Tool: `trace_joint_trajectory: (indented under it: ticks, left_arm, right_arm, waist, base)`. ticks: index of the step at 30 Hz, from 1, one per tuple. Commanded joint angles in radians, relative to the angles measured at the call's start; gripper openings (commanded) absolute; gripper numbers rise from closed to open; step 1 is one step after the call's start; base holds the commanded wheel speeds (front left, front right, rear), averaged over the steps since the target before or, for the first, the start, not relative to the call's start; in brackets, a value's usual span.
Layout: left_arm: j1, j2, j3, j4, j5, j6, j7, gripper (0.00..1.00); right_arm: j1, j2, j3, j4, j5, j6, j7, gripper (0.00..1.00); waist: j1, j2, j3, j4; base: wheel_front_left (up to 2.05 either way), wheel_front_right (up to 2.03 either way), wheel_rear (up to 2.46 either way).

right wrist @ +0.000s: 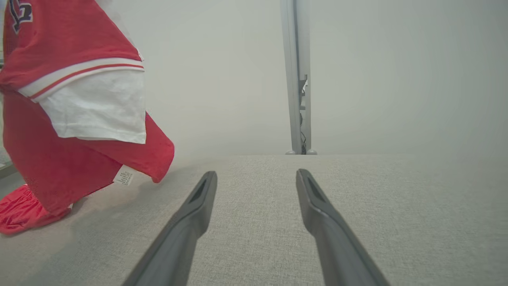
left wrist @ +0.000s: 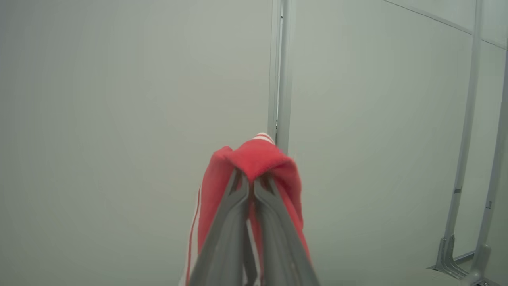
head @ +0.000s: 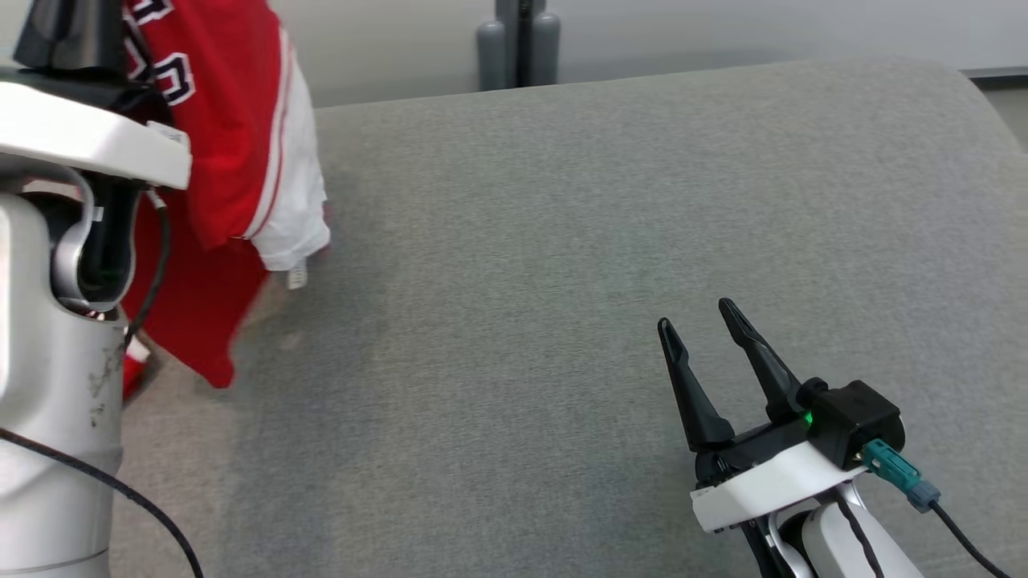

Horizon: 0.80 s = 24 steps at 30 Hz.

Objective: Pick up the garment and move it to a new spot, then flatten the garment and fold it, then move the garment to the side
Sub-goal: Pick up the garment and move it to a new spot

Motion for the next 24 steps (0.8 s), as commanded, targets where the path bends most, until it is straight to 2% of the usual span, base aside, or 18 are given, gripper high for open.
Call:
trace_joint_trajectory:
  ticks: [1,8,16,20,24]
  left_arm:
    - [-0.006,-0.004,-0.014,-0.021,-0.006,-0.004,0.009,0.00]
    - [-0.049,-0.054,-0.105,-0.045,-0.026,-0.005,0.024,0.00]
    - [-0.111,-0.101,-0.189,-0.020,-0.066,-0.004,-0.004,0.00]
    - [-0.115,-0.107,-0.245,0.002,-0.081,-0.003,-0.023,0.00]
    - [-0.066,-0.084,-0.306,0.033,-0.107,-0.003,-0.048,0.00]
  right_arm:
    - [0.001,0.001,-0.001,-0.004,0.001,0.002,-0.006,1.00]
    - [-0.005,0.011,-0.001,-0.003,0.007,0.002,-0.006,1.00]
    - [-0.011,0.014,-0.008,-0.008,0.009,0.002,-0.006,1.00]
    - [-0.008,0.015,-0.005,-0.013,0.017,0.002,-0.006,1.00]
    - [-0.005,0.015,-0.004,-0.021,0.029,0.002,-0.006,1.00]
  waist:
    - [0.0000,0.0000,0.003,-0.034]
    - [0.0000,0.0000,0.006,-0.112]
    - [0.0000,0.0000,0.013,-0.182]
    - [0.0000,0.0000,0.018,-0.212]
    - [0.0000,0.0000,0.028,-0.222]
  base:
    - [0.00,0.00,0.00]
    - [0.00,0.00,0.00]
    - [0.00,0.00,0.00]
    - [0.00,0.00,0.00]
    - [0.00,0.00,0.00]
